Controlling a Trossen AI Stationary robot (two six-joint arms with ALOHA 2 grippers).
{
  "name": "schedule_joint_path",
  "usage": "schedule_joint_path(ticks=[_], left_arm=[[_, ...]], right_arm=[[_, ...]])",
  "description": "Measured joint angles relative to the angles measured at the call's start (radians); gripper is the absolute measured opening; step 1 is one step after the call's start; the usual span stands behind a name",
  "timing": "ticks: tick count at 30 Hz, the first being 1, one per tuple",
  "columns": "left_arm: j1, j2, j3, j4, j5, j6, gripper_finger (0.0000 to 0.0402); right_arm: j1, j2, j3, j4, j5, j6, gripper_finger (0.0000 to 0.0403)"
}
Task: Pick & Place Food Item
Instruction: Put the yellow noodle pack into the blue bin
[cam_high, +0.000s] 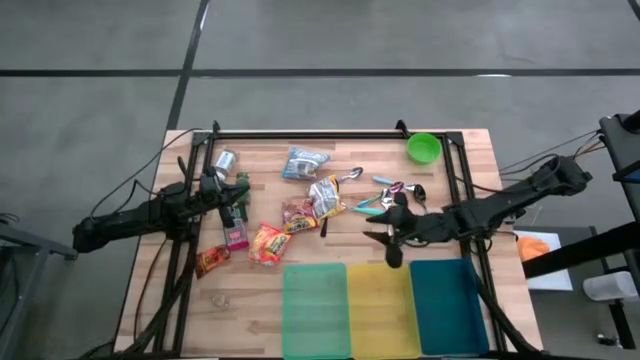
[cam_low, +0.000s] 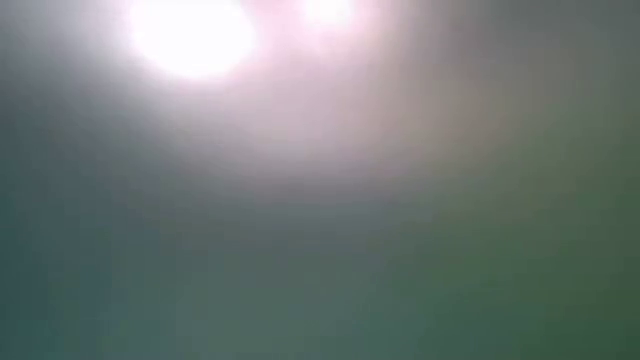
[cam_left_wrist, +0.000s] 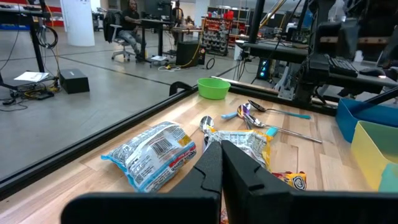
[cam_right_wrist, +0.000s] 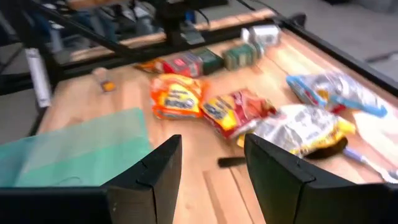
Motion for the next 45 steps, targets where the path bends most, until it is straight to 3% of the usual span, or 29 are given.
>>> schedule_joint_path(ticks=[4,13,17,34,45], left_arm=[[0.000,0.000,0.000,0.000,0.000,0.000,0.0000],[0.000,0.000,0.000,0.000,0.000,0.000,0.0000],[0.000,0.000,0.000,0.000,0.000,0.000,0.0000],[0.000,0.000,0.000,0.000,0.000,0.000,0.0000],[0.000,0.000,0.000,0.000,0.000,0.000,0.0000]], right_arm=[[-0.092,0.063,0.003,-0.003,-0.042,0.091,0.0171],[-0.402,0.149,0.016,0.012,-0.440,0.124,0.0171],[-0.487,0.203,0.015,0.037,-0.520,0.146,0.0171],[-0.516,0.330,0.013,0.160,-0.576,0.195,0.0171],[-0.530,0.438,0.013,0.195,-0.504,0.352,0.0173]])
